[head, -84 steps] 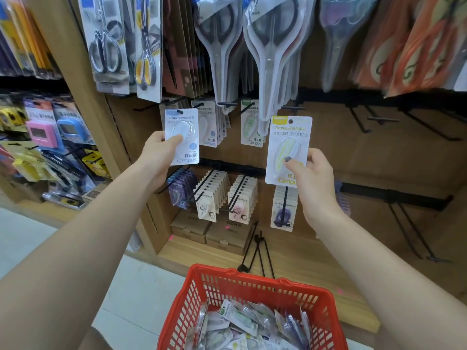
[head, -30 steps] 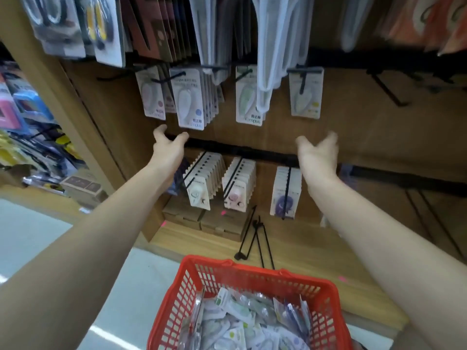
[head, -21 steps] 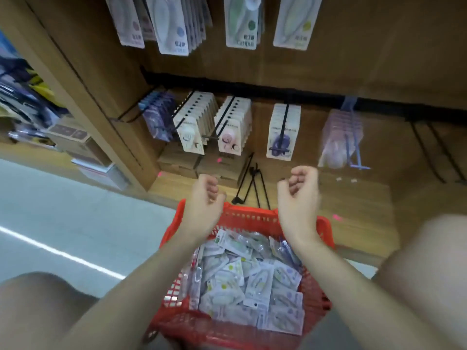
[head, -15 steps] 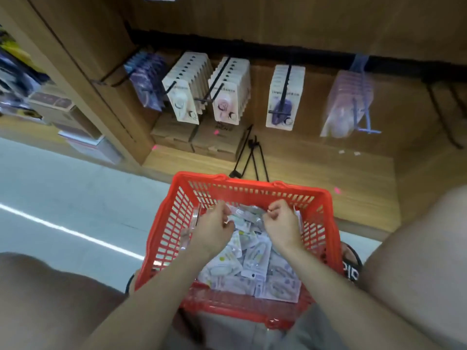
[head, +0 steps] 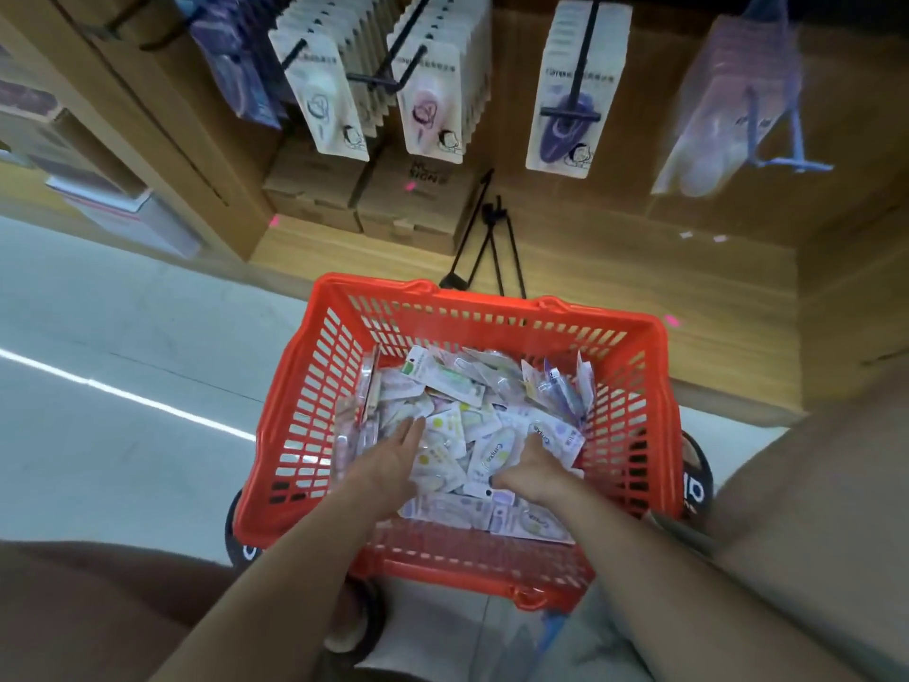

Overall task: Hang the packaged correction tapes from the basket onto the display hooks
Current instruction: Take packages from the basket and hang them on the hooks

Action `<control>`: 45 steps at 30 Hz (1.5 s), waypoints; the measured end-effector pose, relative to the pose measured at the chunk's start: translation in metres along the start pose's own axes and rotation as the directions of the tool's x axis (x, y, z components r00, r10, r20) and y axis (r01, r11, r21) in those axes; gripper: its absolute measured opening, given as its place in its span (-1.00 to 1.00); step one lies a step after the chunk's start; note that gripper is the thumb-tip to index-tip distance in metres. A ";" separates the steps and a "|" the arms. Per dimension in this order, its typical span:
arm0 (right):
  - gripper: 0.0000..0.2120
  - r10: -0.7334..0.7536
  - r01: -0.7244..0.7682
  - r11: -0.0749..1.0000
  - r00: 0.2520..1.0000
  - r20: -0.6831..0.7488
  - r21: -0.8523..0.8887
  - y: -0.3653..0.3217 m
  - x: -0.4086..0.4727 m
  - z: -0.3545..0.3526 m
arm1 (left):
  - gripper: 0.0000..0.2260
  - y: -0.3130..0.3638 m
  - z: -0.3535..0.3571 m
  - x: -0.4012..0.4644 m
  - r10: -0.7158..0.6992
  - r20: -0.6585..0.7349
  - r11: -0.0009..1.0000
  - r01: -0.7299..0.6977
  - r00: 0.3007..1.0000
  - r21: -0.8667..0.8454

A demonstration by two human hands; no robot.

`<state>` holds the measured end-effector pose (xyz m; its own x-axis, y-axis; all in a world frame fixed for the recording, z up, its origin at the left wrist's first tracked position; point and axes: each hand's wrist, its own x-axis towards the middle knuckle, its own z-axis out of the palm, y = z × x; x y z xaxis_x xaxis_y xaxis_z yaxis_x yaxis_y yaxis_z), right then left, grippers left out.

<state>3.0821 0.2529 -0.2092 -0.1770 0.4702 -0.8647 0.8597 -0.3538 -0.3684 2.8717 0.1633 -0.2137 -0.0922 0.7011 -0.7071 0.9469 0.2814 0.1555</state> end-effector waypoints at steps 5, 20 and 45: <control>-0.19 0.074 -0.063 0.989 0.995 -0.072 0.137 0.004 0.012 0.002 | -0.06 0.000 -0.007 0.016 0.080 -0.026 0.997 -0.080 0.996 -0.003; -0.86 0.154 -0.130 0.926 0.987 -0.039 0.355 0.006 0.025 -0.015 | -0.20 -0.002 -0.009 0.045 0.053 0.064 0.997 -0.050 0.997 -0.056; -0.28 -0.101 0.153 0.832 0.987 0.126 -0.534 0.033 0.019 -0.027 | -0.43 0.011 -0.010 0.033 0.135 -0.051 0.990 -0.137 0.989 -0.024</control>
<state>3.1198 0.2719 -0.2282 -0.3216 0.3977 -0.8593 0.9437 0.2092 -0.2563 2.8756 0.1957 -0.2288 0.0213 0.7653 -0.6434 0.9430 0.1985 0.2673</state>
